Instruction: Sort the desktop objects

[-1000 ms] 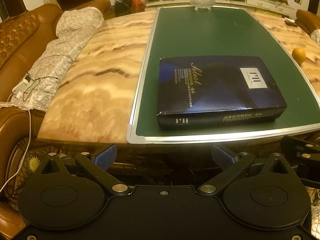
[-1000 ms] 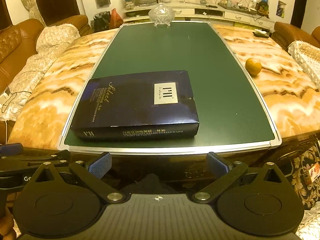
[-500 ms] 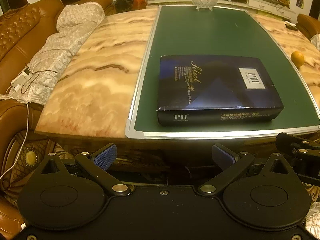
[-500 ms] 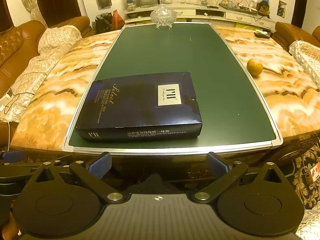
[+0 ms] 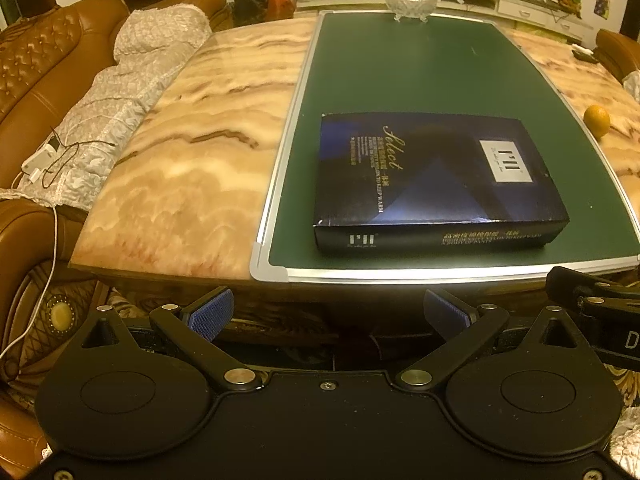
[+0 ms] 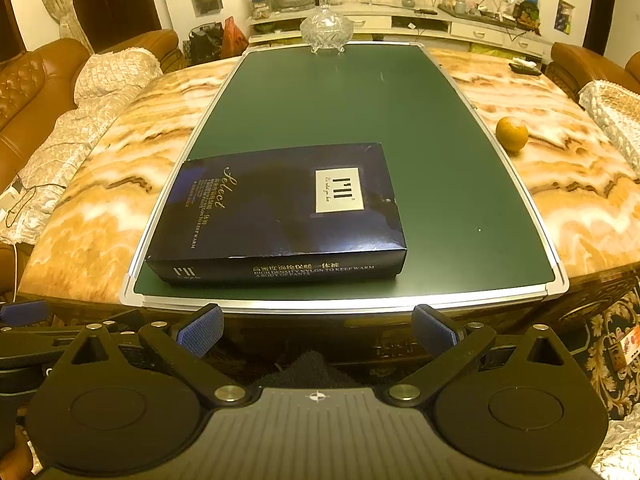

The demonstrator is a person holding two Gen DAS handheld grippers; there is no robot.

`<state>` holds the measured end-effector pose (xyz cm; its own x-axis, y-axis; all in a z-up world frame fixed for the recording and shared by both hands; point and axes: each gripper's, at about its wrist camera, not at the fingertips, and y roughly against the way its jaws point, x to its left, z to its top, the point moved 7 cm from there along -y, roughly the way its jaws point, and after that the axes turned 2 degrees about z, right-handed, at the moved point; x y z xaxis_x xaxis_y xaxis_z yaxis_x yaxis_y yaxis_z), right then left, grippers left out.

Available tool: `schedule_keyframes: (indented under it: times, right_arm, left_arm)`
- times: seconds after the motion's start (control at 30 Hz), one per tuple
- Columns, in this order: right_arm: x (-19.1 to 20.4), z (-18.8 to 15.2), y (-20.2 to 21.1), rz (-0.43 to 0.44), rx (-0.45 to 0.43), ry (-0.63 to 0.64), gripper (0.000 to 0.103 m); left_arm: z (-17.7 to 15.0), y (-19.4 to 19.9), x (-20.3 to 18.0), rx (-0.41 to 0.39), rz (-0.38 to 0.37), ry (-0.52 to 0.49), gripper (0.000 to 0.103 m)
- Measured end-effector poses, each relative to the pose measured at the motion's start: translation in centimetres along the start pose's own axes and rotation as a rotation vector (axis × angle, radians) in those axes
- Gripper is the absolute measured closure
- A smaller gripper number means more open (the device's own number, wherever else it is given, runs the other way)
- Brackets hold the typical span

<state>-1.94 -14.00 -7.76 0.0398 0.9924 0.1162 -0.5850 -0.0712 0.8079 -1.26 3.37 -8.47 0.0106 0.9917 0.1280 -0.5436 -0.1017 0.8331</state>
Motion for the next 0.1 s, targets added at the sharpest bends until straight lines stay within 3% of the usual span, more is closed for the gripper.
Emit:
schedule_keyframes:
  times: [0.1]
  right_arm:
    - [-0.08, 0.05, -0.01, 0.002, 0.001, -0.003, 0.000]
  left_arm:
    - [0.03, 0.00, -0.08, 0.000, -0.001, 0.000, 0.000]
